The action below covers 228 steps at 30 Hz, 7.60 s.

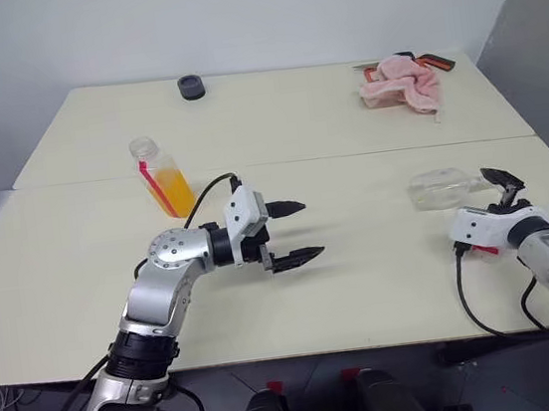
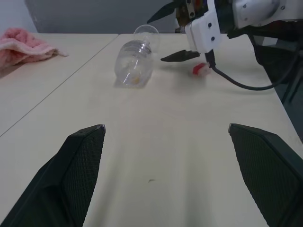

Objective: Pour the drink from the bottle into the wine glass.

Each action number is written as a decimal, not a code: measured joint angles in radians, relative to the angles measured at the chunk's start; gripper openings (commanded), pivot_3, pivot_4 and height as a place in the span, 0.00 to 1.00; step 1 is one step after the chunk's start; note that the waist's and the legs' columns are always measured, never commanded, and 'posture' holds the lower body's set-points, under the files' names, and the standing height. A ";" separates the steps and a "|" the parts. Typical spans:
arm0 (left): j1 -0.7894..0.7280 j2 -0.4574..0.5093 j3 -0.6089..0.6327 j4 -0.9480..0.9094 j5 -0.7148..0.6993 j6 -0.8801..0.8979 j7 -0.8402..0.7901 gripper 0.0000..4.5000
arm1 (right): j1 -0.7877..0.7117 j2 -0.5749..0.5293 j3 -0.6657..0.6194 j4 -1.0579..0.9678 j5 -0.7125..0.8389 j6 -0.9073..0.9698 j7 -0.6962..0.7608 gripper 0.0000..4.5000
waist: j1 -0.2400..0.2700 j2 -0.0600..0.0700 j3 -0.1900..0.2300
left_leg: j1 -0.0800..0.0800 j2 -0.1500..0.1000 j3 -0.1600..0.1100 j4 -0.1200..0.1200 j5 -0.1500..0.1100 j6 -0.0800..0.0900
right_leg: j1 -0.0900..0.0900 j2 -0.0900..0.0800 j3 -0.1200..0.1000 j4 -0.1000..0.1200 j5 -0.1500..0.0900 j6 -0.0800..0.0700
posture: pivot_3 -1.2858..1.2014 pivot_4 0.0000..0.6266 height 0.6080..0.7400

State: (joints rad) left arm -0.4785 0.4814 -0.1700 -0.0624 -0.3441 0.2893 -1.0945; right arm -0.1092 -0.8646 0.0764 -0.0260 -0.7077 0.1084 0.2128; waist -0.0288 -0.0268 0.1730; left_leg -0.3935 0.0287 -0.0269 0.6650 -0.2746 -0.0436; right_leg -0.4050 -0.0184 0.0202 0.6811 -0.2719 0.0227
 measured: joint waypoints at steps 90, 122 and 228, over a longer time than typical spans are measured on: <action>0.198 0.203 0.372 -0.240 -0.162 0.227 0.295 1.00 | -0.570 0.842 0.100 0.705 0.721 -0.208 0.276 0.99 | -0.027 -0.001 0.000 | 0.010 0.002 0.003 -0.004 0.000 0.001 | 0.000 0.003 0.017 0.002 0.001 0.001 | 0.52 0.24 1.00; 0.273 0.132 0.343 -0.209 -0.119 0.151 0.360 1.00 | -0.187 0.533 0.104 -0.057 0.813 0.232 0.458 0.99 | -0.014 -0.001 0.001 | 0.009 0.001 0.003 -0.004 -0.001 0.001 | 0.000 0.002 0.016 0.000 0.001 0.001 | 0.52 0.24 1.00; -0.450 -0.001 0.008 0.514 0.485 -0.370 0.500 0.39 | -0.316 0.425 -0.023 -0.578 1.112 0.582 0.227 1.00 | 0.000 -0.003 0.002 | -0.005 -0.001 -0.004 0.000 0.000 0.000 | -0.003 0.000 -0.003 -0.001 0.001 0.001 | 0.52 0.24 1.00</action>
State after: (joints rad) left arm -0.9283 0.4807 -0.1615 0.4515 0.1414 -0.0810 -0.5943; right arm -0.4248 -0.4393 0.0534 -0.6035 0.4043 0.6903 0.4396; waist -0.0286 -0.0298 0.1747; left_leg -0.3982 0.0282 -0.0311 0.6650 -0.2750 -0.0432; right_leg -0.4076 -0.0188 0.0167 0.6798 -0.2711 0.0240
